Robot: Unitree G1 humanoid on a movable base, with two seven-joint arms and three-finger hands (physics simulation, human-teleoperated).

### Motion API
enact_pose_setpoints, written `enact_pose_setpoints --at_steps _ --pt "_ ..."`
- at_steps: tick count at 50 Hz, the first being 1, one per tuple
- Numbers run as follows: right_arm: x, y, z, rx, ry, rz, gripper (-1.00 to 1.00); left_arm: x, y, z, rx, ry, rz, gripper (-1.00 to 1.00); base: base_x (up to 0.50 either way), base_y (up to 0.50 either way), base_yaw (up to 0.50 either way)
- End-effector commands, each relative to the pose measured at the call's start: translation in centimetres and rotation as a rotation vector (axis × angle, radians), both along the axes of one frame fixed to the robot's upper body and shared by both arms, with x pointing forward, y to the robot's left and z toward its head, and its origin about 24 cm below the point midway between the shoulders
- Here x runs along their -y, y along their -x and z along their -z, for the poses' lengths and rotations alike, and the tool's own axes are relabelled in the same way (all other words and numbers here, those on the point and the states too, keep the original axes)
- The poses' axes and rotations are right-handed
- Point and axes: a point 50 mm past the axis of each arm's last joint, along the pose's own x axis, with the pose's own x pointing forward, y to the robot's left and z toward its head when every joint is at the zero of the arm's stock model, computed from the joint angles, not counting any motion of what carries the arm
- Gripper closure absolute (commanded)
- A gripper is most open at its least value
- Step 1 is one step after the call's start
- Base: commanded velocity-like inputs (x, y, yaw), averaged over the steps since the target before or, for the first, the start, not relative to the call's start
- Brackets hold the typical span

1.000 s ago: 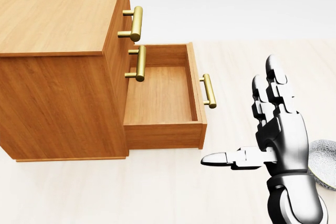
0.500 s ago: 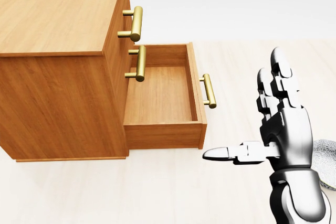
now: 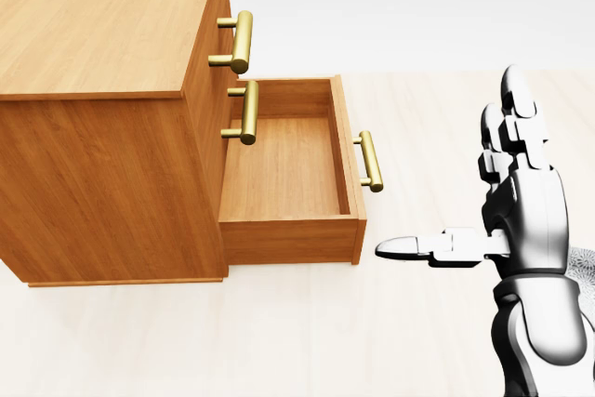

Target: Put the bowl on top of the cabinet.

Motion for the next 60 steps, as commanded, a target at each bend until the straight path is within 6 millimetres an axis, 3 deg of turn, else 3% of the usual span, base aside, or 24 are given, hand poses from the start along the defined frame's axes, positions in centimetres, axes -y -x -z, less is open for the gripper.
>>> enact_pose_setpoints --at_steps 1,18,27,46,60 --pt "1.4 -1.2 -0.3 -0.01 0.058 0.061 -1.0 0.0 0.0 -0.1 0.0 -0.003 0.0 -1.0 0.0 0.0 0.0" --pt "3.3 -2.5 -2.2 0.017 0.212 0.168 -1.0 0.0 0.1 -0.2 -0.001 -0.011 0.0 -1.0 0.0 0.0 0.0" --pt "5.0 -3.5 -1.6 -0.039 0.287 0.289 -1.0 0.1 0.0 -0.2 -0.01 -0.022 0.006 -1.0 0.0 0.0 0.0" --pt "6.8 -3.8 -2.3 0.045 0.428 0.373 -1.0 0.1 0.0 -0.1 -0.007 -0.018 0.003 -1.0 0.0 0.0 0.0" --pt "8.7 -4.3 -0.5 -0.042 0.513 0.464 -1.0 0.0 0.0 -0.1 -0.009 -0.019 0.004 -1.0 0.0 0.0 0.0"
